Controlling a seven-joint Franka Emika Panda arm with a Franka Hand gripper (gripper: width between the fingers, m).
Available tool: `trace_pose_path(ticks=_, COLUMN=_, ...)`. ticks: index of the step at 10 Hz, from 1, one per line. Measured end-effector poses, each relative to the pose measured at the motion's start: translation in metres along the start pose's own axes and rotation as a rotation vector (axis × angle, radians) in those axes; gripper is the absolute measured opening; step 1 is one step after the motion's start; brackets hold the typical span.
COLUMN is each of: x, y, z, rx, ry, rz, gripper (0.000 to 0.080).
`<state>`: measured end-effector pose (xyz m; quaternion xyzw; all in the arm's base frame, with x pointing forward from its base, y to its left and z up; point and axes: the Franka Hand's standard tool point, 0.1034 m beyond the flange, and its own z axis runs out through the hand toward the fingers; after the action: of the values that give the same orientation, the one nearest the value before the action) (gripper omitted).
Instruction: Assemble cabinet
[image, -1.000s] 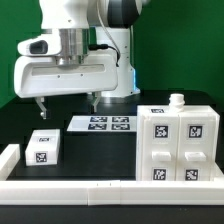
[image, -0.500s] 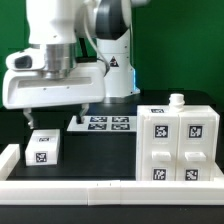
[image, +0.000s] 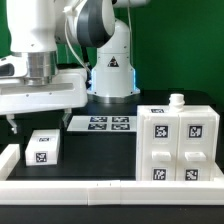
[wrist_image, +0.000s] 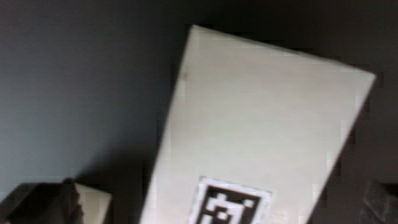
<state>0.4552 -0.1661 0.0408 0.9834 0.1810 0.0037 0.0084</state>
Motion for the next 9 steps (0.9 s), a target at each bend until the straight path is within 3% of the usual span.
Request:
trace_pose_path(ticks=1, x=-0.001, y=0.001, z=0.001, rx=0.003, ry=-0.004, rz=0.003, gripper=0.0797)
trace_pose_path(ticks=2, x=-0.002, y=0.005, z=0.003, rx=0.030, ry=-0.033, rz=0.012, gripper=0.0797)
trace_pose_path(ticks=3, x=0.002, y=0.006, z=0.003, rx=0.039, ry=-0.042, rz=0.029, gripper=0.0797)
trace_pose_path(ticks=5, x=0.007, y=-0.005, z=0.002, rx=0.063, ry=-0.067, rz=0.047, gripper=0.0797)
trace_pose_path(ticks=9, x=0.008, y=-0.004, z=0.007, rx=0.063, ry=-0.068, rz=0.033, gripper=0.0797)
